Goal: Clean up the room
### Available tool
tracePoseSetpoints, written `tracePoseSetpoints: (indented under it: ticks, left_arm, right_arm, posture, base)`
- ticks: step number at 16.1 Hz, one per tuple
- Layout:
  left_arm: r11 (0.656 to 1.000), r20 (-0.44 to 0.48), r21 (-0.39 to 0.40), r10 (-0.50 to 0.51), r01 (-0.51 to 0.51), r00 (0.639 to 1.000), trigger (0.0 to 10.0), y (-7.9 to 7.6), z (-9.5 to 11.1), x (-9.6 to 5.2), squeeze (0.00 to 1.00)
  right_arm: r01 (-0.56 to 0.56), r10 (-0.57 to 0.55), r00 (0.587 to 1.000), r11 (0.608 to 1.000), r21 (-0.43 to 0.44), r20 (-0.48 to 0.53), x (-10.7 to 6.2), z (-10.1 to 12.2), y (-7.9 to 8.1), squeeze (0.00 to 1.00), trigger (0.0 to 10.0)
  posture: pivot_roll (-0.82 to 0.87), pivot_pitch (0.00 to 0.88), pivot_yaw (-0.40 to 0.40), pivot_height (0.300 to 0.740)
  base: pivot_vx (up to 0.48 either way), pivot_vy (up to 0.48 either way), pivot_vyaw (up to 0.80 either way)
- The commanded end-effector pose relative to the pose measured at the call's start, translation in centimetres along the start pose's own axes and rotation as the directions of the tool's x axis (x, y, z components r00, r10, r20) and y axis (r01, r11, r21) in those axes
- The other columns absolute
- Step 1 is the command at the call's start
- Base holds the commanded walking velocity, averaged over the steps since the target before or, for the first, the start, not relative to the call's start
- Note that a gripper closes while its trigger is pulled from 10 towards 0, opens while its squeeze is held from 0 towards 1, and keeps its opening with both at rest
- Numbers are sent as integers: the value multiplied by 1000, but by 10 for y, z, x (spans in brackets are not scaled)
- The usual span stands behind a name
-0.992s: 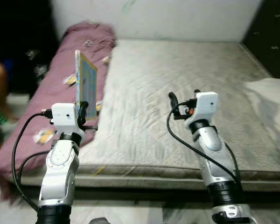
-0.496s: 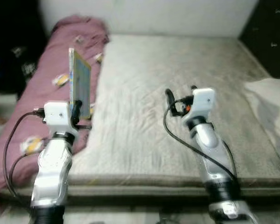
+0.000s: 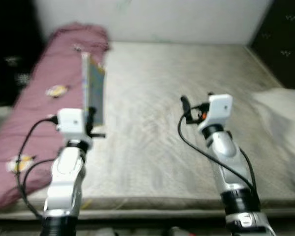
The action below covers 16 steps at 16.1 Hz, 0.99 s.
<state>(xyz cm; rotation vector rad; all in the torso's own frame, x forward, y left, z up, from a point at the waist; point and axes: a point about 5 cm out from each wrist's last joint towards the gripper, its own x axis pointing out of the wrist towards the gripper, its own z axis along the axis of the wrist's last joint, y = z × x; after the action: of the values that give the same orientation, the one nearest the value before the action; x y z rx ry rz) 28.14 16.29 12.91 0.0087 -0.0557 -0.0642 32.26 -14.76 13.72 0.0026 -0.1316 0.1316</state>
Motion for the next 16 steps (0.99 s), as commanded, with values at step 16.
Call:
tracePoseSetpoints:
  ticks: [16]
  left_arm:
    - [1000,13,11,28,-28,1000,10000,7,2,-8,0]
  right_arm:
    - [10,-10,1000,1000,-15,-5,0,-2,0,0,10000]
  posture:
    - [14,0,-28,740]
  base:
    - [0,-255,-68]
